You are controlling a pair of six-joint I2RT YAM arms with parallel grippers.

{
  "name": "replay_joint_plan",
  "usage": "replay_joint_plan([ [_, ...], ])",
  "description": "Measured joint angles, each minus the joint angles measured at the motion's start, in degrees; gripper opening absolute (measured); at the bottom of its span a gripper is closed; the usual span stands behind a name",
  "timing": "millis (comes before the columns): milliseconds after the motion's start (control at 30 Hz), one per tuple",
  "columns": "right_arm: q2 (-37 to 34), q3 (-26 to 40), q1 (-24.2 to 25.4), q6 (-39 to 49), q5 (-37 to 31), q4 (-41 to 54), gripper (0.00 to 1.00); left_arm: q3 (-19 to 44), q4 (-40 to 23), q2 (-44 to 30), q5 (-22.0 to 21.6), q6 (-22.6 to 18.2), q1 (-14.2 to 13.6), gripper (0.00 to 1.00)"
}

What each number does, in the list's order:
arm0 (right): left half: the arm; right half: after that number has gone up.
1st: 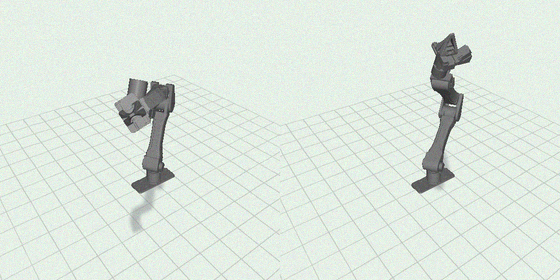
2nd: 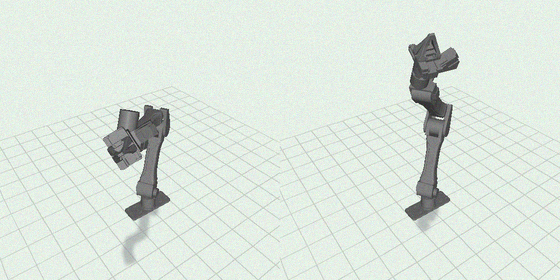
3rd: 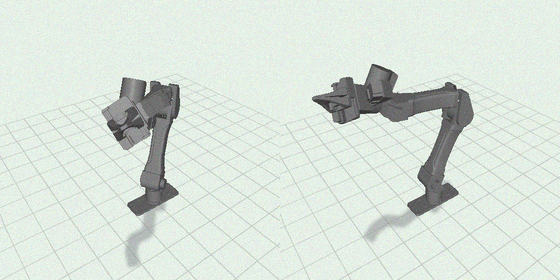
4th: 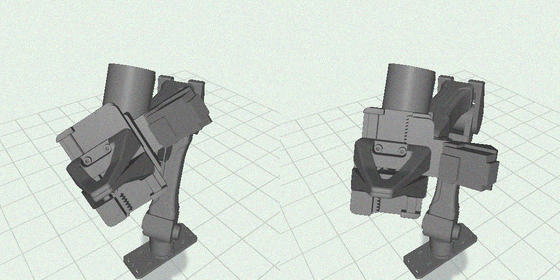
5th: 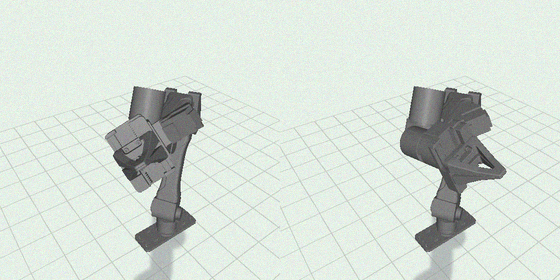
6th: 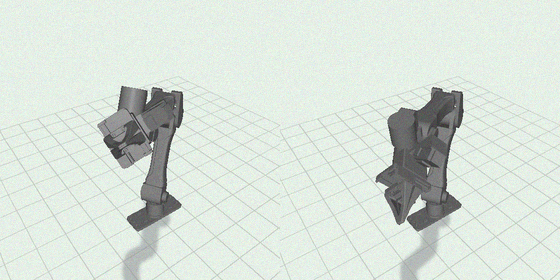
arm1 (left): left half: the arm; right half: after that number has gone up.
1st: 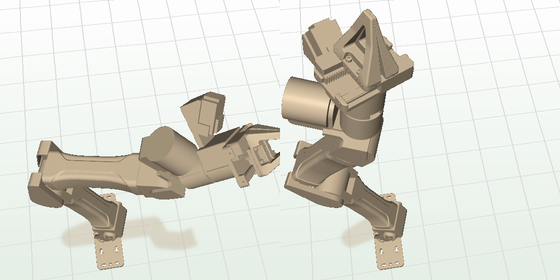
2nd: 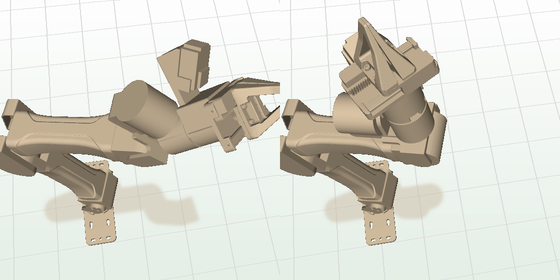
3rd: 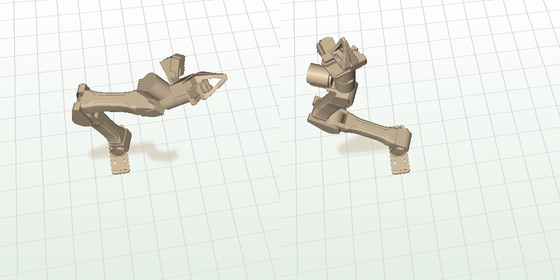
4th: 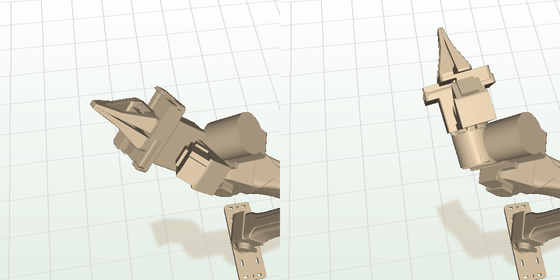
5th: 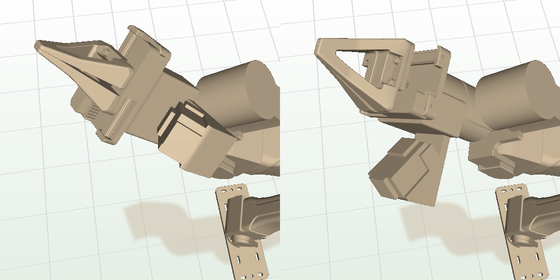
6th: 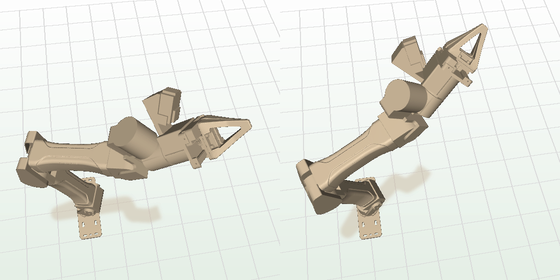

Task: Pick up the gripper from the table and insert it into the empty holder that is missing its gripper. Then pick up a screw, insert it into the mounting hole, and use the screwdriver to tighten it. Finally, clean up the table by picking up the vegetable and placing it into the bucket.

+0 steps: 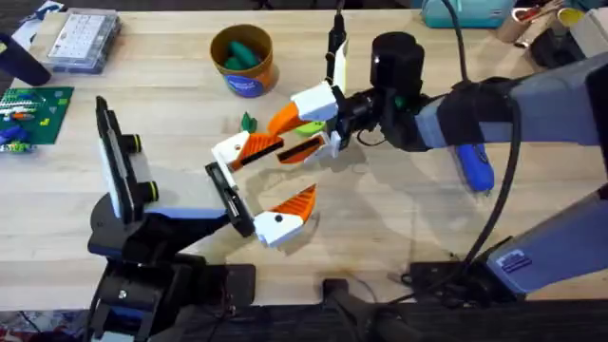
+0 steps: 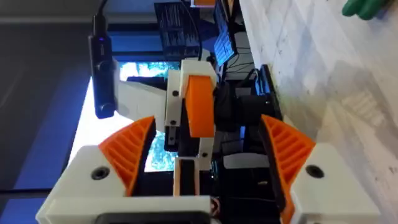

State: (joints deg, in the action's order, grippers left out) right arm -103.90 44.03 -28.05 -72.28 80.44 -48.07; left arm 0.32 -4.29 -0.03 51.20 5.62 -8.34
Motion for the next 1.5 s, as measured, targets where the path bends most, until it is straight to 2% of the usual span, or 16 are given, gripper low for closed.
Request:
replay_joint_plan([
  [167,0.0,0.0,0.0,0.3,0.0,0.0,0.992,0.0,0.0,0.0,0.0,0.0,0.0,0.986],
  [200,0.0,0.0,-0.1,0.4,0.0,-0.1,0.966,0.0,0.0,0.0,0.0,0.0,0.0,0.986],
  [233,0.0,0.0,-0.2,0.6,0.0,-0.1,0.883,0.0,0.0,0.0,0.0,0.0,0.0,0.986],
  [367,0.0,0.0,-1.0,0.8,0.0,-0.1,0.378,0.0,0.0,0.0,0.0,0.0,0.0,0.986],
  [467,0.1,0.0,-1.4,1.0,0.0,-0.7,0.093,0.0,0.0,0.0,-0.1,0.3,0.0,0.986],
  [500,0.2,0.0,-1.4,0.9,0.0,-0.8,0.026,0.0,0.0,0.0,-0.2,0.3,0.0,0.986],
  [867,0.2,0.0,-1.5,1.0,-0.6,-0.8,0.010,0.0,0.0,0.0,-0.3,0.5,0.0,0.986],
  [1500,0.4,0.0,-3.3,0.9,-6.5,-1.2,0.010,0.0,0.2,0.0,-3.0,1.1,0.6,0.987],
])
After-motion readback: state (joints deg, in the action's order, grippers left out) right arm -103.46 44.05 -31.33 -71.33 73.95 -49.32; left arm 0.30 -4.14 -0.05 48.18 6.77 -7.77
